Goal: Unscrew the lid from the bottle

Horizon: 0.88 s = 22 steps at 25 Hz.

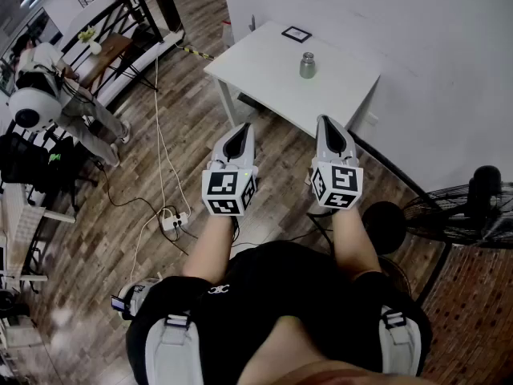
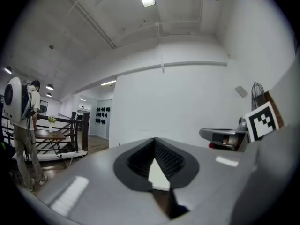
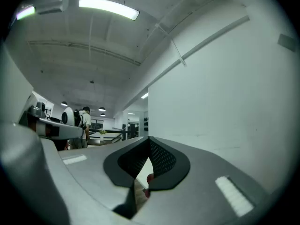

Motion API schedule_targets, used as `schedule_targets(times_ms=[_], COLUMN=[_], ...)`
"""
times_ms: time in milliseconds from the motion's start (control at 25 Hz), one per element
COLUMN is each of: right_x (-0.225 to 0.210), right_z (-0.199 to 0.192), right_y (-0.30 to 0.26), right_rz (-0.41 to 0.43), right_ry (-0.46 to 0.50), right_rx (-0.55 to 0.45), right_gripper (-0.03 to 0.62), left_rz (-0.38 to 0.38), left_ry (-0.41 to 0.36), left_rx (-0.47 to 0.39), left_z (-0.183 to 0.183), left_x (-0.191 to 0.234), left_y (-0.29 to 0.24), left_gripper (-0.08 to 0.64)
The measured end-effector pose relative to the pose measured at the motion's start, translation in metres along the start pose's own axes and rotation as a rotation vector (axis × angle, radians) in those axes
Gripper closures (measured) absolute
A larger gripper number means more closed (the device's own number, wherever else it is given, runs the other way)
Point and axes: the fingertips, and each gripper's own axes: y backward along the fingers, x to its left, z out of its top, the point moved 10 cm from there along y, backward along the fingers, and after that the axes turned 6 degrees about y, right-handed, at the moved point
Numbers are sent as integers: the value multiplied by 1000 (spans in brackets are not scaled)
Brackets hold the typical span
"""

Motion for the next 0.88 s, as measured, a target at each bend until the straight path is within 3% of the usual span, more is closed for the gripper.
schedule_targets(times_ms=[880], right_x=[-37], right_z=[-20], right_y=[-12], right_rz=[53], right_ry=[-36], right_rx=[-12], right_gripper=[594], left_rz=[31], left_ry=[6], left_rx=[-11], left_z=[-13], left_x=[-26], left_y=[-32], left_gripper=[506])
